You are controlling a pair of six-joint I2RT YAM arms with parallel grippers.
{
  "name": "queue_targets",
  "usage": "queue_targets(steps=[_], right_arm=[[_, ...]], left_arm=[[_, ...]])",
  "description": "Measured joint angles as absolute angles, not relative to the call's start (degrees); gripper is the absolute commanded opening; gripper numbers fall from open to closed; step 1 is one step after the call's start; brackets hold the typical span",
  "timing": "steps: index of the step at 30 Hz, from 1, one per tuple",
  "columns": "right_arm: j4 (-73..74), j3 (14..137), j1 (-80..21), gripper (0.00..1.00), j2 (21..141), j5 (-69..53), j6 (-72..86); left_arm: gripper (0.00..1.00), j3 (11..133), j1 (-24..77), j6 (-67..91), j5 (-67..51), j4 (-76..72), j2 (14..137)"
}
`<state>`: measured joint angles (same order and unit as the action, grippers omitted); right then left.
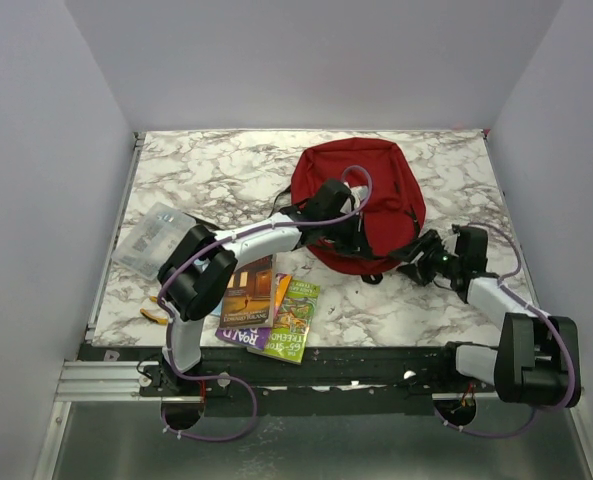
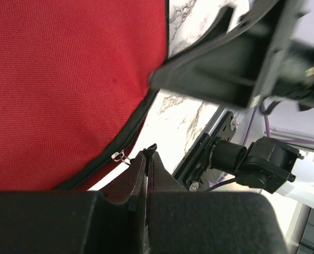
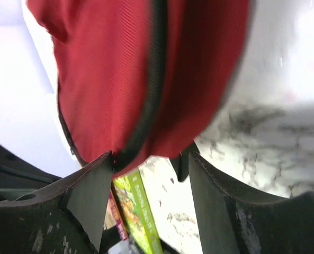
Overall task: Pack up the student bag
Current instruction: Unzip the student bag at the center of the board.
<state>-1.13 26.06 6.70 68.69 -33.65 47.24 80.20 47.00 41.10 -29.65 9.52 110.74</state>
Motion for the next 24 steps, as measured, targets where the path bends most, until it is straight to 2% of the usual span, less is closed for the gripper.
queue_targets(steps=[5,11,18,24], right_arm=[[-7.4,20.4,4.0,0.49,72.6,-35.9,55.8],[-19.3,20.5,4.0,0.03,82.2,-38.9,62.8],[-21.3,21.9,3.7,0.01,85.4,-40.4,64.4],[-19.9,23.0,3.7,0.0,85.4,-41.7,61.2]], left_arm=[[0.0,80.2,47.2,41.6,-29.8,8.4,110.8],[0.0,80.2,48.0,42.2,-30.5,7.8,112.0],[0.0,75.4,44.6,41.7,-30.9,7.9,110.2],[0.0,70.2,33.2,39.5,-30.1,12.4,106.1]])
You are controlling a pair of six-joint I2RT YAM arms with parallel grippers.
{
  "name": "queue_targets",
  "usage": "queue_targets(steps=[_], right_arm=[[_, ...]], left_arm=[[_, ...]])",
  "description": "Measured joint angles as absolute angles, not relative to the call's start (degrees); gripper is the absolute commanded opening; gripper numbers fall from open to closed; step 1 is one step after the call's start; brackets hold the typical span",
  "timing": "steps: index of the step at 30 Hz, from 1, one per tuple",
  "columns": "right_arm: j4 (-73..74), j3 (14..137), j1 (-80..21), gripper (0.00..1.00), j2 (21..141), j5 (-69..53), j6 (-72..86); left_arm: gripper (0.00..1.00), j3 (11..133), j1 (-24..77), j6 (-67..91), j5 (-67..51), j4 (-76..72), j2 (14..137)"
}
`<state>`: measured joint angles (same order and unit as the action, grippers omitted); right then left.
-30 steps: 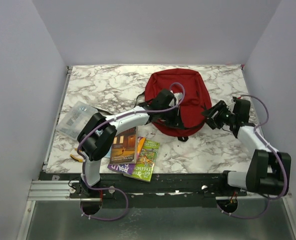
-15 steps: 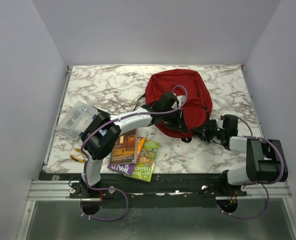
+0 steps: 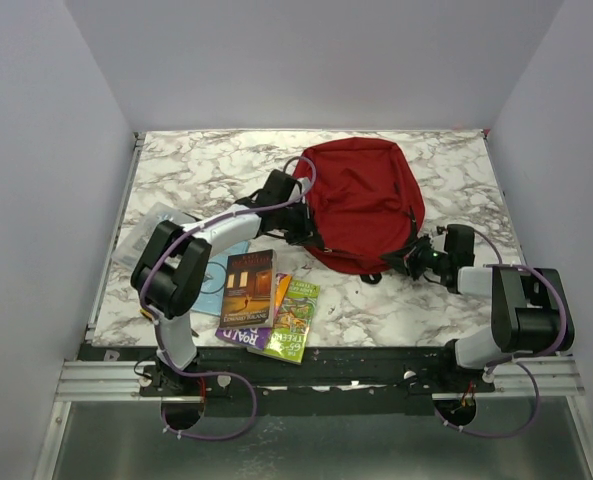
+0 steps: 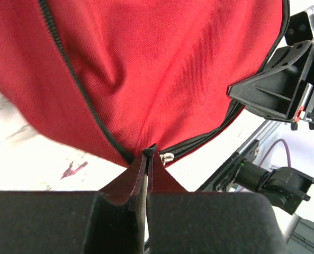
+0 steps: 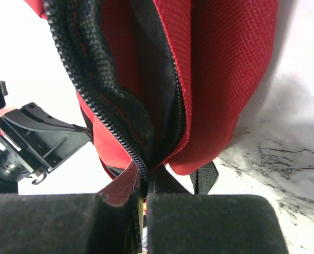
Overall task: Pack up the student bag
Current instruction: Unzip the student bag at the center of the board.
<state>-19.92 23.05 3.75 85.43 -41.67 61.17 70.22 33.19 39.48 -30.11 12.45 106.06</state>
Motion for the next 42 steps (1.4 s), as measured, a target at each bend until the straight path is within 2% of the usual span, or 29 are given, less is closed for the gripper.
queue_targets(steps=[13,23,25,26,27,30,36,42], right_arm=[[-14.1,24.7,3.9,0.0,82.1,-42.1,55.3],[-11.2,25.8,3.9,0.01,81.6,-42.5,49.4],[-8.8,26.8,3.8,0.07,80.6,-42.0,46.5],[-7.5,27.4,3.4,0.19,80.2,-41.5,45.1],[-6.4,28.1,2.7,0.26,79.9,-40.9,43.7],[-3.3,29.6,0.0,0.37,79.7,-38.8,40.5],[-0.3,29.0,-5.4,0.44,76.6,-34.8,37.8],[0.2,28.2,-6.6,0.46,76.0,-32.1,36.3]], left_arm=[[0.0,71.4,23.5,37.4,-27.2,18.6,103.8],[0.0,77.5,23.1,37.4,-28.1,20.1,108.0],[0.0,77.5,22.9,37.6,-28.3,20.7,108.2],[0.02,77.5,22.9,37.6,-28.3,20.8,108.2],[0.05,77.5,22.9,37.6,-28.4,20.8,108.2],[0.21,77.5,22.7,37.3,-28.8,20.9,108.2],[0.48,75.6,22.0,37.3,-30.1,20.8,104.5],[0.67,72.3,22.7,38.2,-33.4,19.7,96.1]])
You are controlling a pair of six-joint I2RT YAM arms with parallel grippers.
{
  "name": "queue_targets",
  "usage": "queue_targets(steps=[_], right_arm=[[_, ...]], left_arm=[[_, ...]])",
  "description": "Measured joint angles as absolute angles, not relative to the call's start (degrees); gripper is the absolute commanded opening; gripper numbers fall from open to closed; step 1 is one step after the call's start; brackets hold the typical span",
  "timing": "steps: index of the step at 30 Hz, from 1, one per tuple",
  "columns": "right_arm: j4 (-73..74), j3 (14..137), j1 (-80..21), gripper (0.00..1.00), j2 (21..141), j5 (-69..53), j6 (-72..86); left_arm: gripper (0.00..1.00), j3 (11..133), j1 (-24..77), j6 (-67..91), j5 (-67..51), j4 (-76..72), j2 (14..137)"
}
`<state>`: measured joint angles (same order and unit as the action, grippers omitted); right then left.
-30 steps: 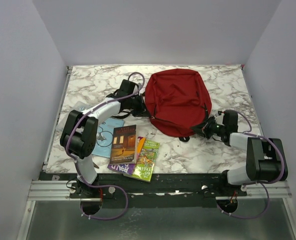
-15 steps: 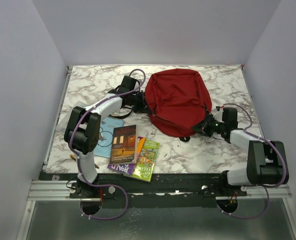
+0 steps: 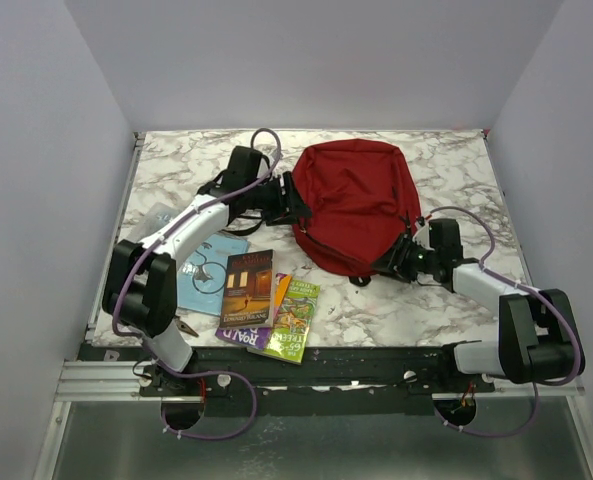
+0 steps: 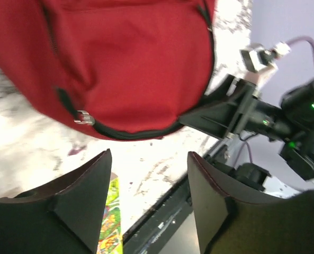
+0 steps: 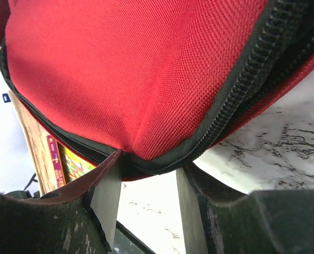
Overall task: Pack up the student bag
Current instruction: Unzip the student bag at the center of the board.
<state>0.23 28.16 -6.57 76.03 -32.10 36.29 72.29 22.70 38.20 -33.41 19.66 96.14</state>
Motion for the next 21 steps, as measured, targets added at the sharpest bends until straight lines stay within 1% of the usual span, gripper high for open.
queue_targets(steps=[2,3,7,11,13,18,21], right_arm=[[0.1,28.1,-6.9,0.46,76.5,-31.4,35.9],[-0.3,27.9,-7.1,0.46,76.9,-31.1,35.9],[-3.5,26.1,-7.2,0.47,79.5,-31.1,35.9],[-7.1,24.4,-7.2,0.5,79.8,-32.6,36.9],[-8.0,23.6,-7.2,0.51,79.0,-32.6,37.5],[-9.2,20.6,-7.2,0.55,75.7,-32.5,40.0],[-9.8,19.2,-7.2,0.58,74.1,-32.5,41.6]], left_arm=[[0.77,72.8,24.4,37.8,-34.3,19.4,95.0],[0.79,73.4,25.4,37.2,-34.2,19.8,95.0],[0.8,80.1,34.3,32.0,-30.0,24.1,98.1],[0.81,90.2,45.3,22.5,-18.8,29.8,105.0],[0.81,93.6,48.3,20.3,-16.8,30.7,108.4],[0.81,98.7,48.8,15.7,-13.1,33.9,116.7],[0.82,99.1,48.0,14.7,-12.8,35.4,120.5]])
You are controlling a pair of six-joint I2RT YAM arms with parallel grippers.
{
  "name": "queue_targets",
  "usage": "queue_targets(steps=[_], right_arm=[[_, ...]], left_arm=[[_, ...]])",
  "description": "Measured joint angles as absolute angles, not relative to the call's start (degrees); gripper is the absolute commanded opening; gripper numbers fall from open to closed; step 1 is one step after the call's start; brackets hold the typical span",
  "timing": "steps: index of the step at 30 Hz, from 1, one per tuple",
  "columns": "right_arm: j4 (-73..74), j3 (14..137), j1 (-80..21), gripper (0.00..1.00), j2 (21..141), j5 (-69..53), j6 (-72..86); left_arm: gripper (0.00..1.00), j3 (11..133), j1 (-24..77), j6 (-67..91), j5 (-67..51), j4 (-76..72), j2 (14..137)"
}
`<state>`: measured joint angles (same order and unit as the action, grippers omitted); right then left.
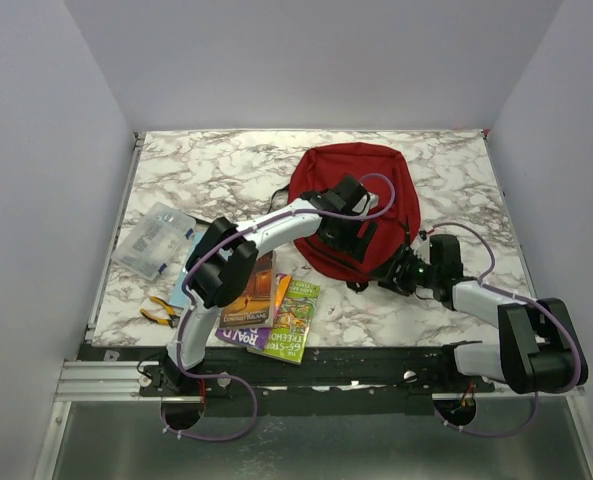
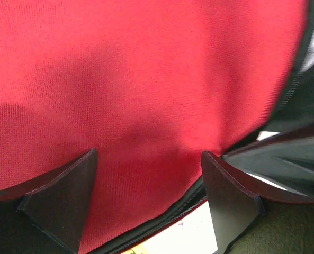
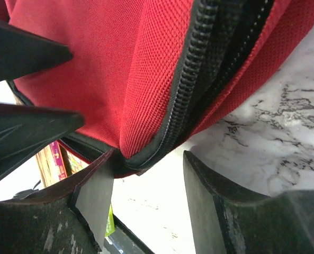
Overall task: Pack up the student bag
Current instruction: Unzip the student bag at the center of the board.
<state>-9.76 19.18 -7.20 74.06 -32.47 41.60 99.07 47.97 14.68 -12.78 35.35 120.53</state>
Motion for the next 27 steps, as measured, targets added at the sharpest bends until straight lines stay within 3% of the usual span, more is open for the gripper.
queue_targets(steps=[7,9,13,18,21,23,27], right_arm=[[-9.2,17.8,-7.2,0.62,71.2,-31.6,43.1],[-8.5,17.8,-7.2,0.62,70.4,-30.8,43.3],[-7.2,17.8,-7.2,0.61,69.1,-29.8,43.5],[-6.8,17.7,-7.2,0.57,69.1,-29.8,43.6],[-7.2,17.3,-7.2,0.56,69.1,-29.9,43.9],[-8.2,16.7,-7.2,0.53,69.1,-30.1,44.0],[-10.9,16.0,-7.2,0.34,70.5,-30.6,44.2]], left_arm=[[0.84,98.6,48.0,14.1,-13.0,36.5,122.8],[0.73,97.8,48.3,14.1,-13.5,35.8,122.8],[0.39,96.7,48.3,14.4,-13.4,34.3,122.8],[0.13,96.2,48.3,15.1,-13.5,33.6,122.8],[0.02,96.2,47.9,15.3,-13.8,33.3,122.6],[0.0,96.2,47.3,15.4,-14.3,33.3,122.2],[0.0,97.3,45.7,16.1,-15.8,33.9,120.1]])
